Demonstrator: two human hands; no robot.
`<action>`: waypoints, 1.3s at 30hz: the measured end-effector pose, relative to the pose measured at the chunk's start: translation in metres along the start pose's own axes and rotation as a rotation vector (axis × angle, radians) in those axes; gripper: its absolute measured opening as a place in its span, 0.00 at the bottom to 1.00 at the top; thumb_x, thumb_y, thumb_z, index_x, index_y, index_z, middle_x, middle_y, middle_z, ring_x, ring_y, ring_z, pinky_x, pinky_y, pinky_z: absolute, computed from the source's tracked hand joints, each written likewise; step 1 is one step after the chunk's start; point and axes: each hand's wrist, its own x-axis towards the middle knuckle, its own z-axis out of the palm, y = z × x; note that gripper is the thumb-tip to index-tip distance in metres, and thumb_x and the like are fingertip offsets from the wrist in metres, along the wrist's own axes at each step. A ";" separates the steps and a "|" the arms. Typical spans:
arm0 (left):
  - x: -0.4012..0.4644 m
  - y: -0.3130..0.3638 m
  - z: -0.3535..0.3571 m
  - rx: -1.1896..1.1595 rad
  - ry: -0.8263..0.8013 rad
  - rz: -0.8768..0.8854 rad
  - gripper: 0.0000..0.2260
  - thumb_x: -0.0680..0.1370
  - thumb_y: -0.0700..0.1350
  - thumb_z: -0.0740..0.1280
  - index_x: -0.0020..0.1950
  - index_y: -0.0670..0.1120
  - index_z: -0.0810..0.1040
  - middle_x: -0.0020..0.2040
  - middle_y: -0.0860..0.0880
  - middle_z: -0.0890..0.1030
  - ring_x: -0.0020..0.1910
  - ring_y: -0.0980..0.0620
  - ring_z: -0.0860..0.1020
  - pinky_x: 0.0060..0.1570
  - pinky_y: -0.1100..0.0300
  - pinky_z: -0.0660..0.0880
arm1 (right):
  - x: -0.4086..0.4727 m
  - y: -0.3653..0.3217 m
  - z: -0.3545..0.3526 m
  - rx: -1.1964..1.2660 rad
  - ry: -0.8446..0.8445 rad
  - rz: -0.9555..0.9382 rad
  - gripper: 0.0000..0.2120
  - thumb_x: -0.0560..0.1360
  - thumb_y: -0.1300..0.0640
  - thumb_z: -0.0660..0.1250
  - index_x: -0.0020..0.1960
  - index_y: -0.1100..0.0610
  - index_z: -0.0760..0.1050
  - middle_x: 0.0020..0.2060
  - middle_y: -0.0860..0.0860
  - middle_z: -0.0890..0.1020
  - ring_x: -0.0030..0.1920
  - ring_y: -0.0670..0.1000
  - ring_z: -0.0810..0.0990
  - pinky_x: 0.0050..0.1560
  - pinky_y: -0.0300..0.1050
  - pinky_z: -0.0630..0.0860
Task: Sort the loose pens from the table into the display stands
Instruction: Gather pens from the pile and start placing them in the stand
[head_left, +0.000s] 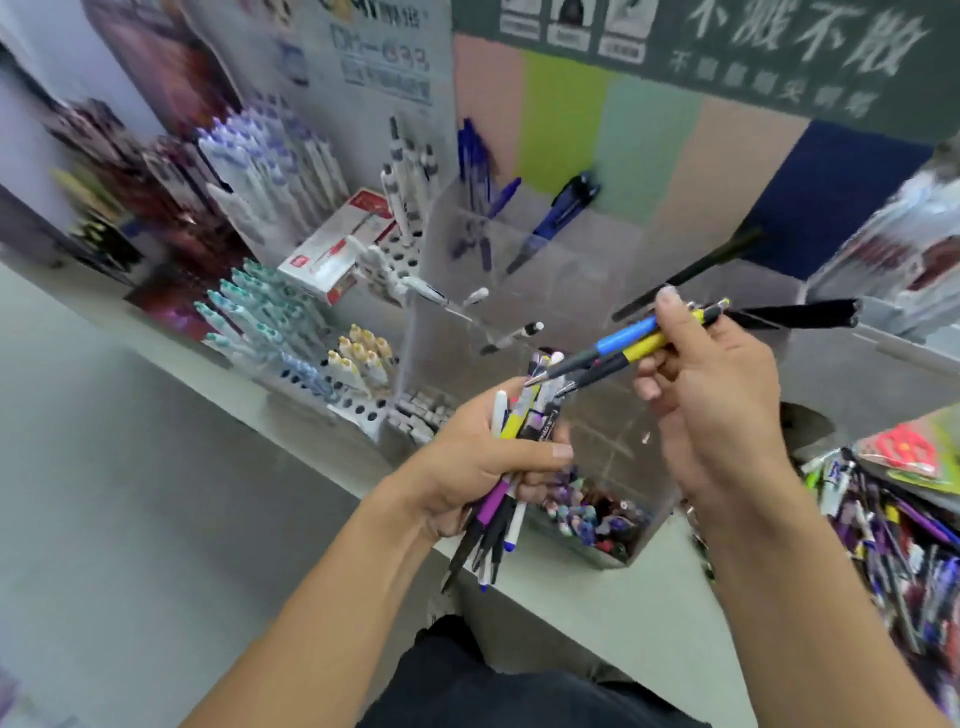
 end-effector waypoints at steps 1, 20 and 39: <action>0.000 0.006 -0.012 -0.010 0.006 -0.002 0.18 0.72 0.31 0.69 0.61 0.38 0.73 0.39 0.46 0.76 0.26 0.54 0.68 0.26 0.64 0.67 | 0.005 -0.002 0.006 0.018 0.030 -0.022 0.10 0.81 0.58 0.66 0.42 0.57 0.74 0.27 0.51 0.72 0.25 0.43 0.70 0.22 0.34 0.65; 0.048 0.100 -0.055 0.074 0.170 0.042 0.12 0.77 0.33 0.69 0.57 0.41 0.71 0.44 0.41 0.76 0.27 0.55 0.71 0.25 0.66 0.70 | 0.097 -0.038 0.069 -0.644 0.001 -0.259 0.07 0.78 0.56 0.72 0.42 0.55 0.79 0.32 0.55 0.81 0.24 0.47 0.72 0.26 0.42 0.69; 0.026 0.035 -0.038 0.560 0.318 0.128 0.18 0.73 0.38 0.77 0.56 0.48 0.72 0.37 0.46 0.78 0.29 0.49 0.74 0.28 0.58 0.73 | 0.006 0.004 0.011 -0.803 -0.333 -0.245 0.08 0.80 0.54 0.68 0.45 0.56 0.82 0.28 0.52 0.75 0.31 0.46 0.72 0.35 0.43 0.71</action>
